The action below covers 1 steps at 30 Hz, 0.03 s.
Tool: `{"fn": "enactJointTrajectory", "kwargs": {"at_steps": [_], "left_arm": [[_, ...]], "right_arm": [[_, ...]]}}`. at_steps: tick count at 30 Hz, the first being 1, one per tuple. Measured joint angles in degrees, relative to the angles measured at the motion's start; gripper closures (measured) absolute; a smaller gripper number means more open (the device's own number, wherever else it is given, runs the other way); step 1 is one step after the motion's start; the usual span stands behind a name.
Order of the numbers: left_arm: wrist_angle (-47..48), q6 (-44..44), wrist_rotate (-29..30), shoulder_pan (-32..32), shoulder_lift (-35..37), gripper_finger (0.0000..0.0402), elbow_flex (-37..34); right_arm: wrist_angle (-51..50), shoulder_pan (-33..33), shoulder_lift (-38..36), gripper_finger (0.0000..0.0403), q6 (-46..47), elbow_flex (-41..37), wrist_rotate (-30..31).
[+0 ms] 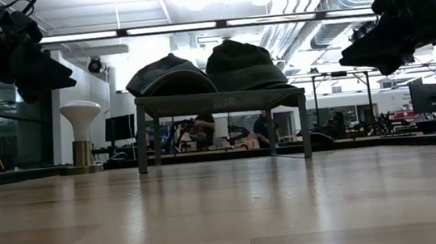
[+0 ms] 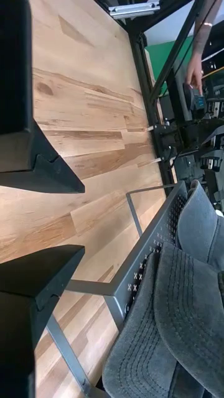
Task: Pick & Place hat
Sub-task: Return to Home Position
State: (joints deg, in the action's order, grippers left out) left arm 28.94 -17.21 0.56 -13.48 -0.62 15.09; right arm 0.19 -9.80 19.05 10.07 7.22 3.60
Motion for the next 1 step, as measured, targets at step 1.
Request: {"fn": "enactJointTrajectory", "kwargs": {"at_steps": [1], "left_arm": [[0.0, 0.0, 0.0, 0.0, 0.0, 0.0257, 0.0]], "right_arm": [[0.0, 0.0, 0.0, 0.0265, 0.0, 0.0, 0.0]]}}
